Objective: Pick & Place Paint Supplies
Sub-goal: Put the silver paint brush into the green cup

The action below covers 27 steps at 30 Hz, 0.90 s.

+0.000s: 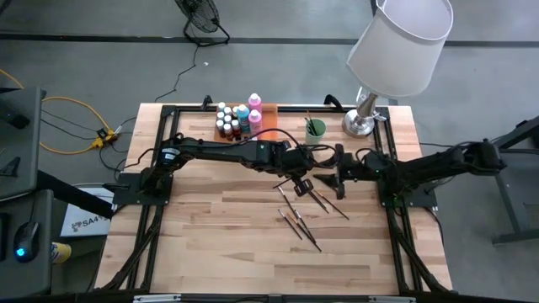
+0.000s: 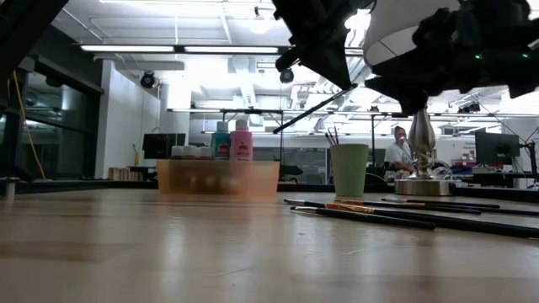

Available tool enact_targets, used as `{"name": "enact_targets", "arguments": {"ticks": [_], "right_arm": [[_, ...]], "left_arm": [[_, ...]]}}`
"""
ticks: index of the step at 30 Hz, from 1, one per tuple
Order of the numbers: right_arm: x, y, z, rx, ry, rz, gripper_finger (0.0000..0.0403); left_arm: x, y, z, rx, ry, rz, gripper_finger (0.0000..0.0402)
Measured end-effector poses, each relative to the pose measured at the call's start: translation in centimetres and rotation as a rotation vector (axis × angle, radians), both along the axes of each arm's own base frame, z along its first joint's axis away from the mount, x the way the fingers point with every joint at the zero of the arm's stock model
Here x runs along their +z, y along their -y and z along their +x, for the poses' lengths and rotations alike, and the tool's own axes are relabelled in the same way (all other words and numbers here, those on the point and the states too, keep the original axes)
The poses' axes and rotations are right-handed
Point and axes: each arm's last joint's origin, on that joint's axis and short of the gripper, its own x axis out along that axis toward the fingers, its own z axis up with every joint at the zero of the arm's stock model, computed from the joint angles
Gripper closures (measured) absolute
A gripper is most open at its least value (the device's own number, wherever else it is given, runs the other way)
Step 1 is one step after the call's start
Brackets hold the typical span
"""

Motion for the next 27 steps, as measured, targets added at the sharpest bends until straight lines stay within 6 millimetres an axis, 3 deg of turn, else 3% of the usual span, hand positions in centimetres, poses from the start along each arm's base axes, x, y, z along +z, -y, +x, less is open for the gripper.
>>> {"name": "enact_targets", "arguments": {"ticks": [15,27], "right_arm": [[-0.4,0.2,1.9,-0.024,-0.039,-0.025,0.0233],[-0.4,0.2,1.9,-0.026,-0.036,-0.035,0.0332]], "left_arm": [[-0.1,0.0,-0.1,-0.002,-0.011,-0.002,0.0402],[-0.1,0.0,-0.1,-0.002,-0.012,-0.002,0.0402]]}}
